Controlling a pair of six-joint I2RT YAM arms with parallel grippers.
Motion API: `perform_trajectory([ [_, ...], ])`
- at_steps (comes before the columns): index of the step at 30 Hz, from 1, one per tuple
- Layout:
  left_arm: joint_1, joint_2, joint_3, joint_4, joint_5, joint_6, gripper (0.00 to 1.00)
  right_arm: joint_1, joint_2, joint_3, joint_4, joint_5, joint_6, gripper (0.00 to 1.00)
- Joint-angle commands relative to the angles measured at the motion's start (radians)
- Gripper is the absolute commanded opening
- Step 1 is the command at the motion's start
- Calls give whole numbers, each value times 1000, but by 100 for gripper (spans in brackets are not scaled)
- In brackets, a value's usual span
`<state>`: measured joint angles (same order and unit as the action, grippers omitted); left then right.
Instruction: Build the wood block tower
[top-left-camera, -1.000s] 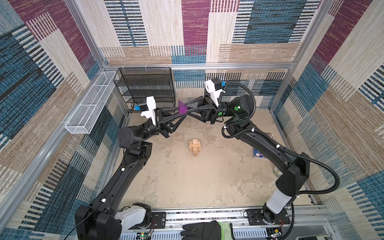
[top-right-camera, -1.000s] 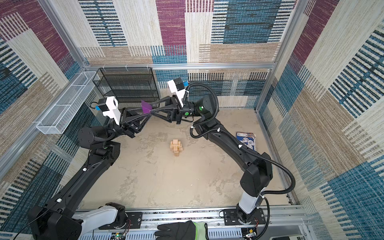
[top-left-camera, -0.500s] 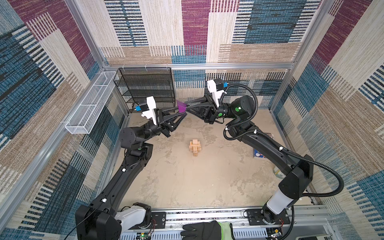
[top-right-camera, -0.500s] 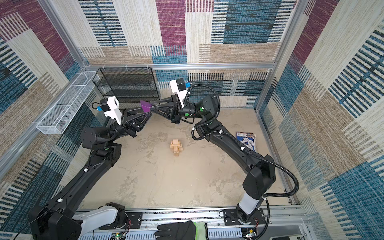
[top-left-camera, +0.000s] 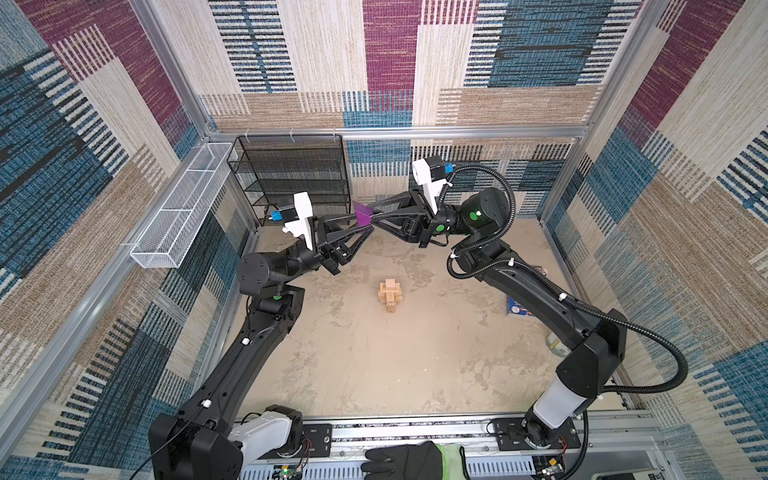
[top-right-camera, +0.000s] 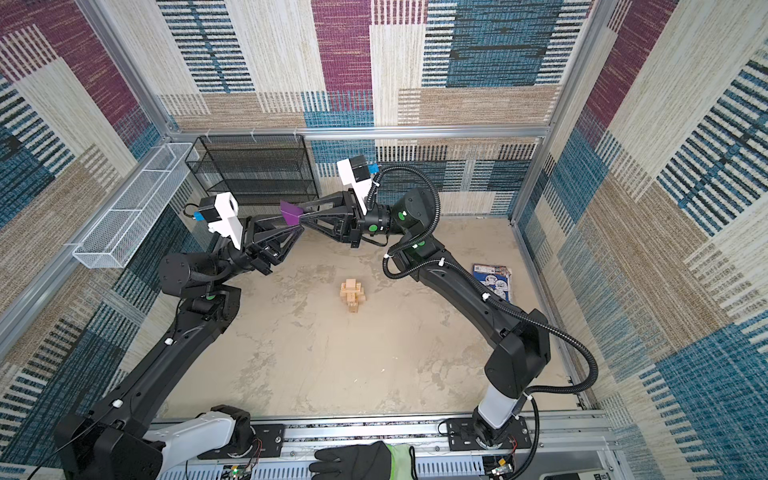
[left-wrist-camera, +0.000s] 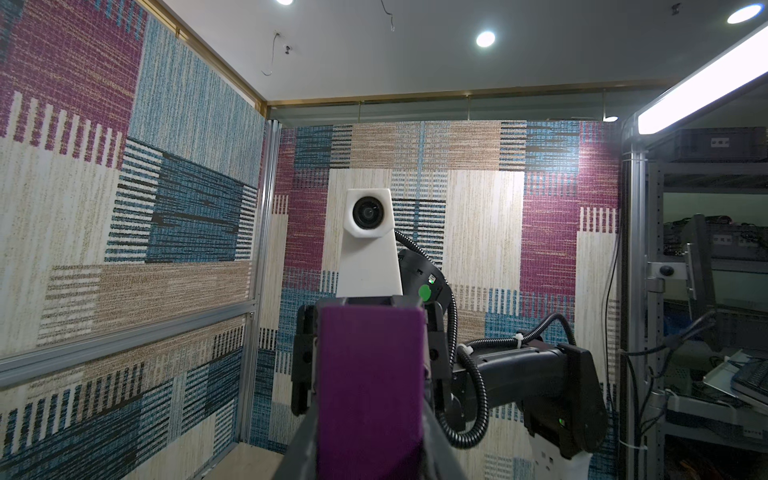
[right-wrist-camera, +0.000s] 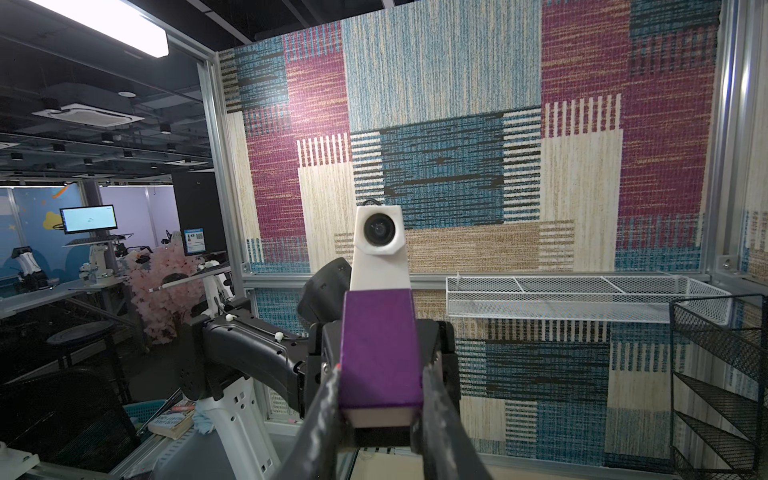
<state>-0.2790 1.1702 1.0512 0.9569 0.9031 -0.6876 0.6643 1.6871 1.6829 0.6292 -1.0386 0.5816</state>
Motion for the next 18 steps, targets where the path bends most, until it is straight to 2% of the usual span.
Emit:
perform_trajectory([
  [1,0,6,9,-22,1,17,0,15,8,18,-26,-93,5,26],
  [13,0,7,17,-15,23,8,0,20,37,59,-76,-110,3,43],
  [18,0,-4,15,-31,19,24,0,20,44,76,-115,-130,-13,19],
])
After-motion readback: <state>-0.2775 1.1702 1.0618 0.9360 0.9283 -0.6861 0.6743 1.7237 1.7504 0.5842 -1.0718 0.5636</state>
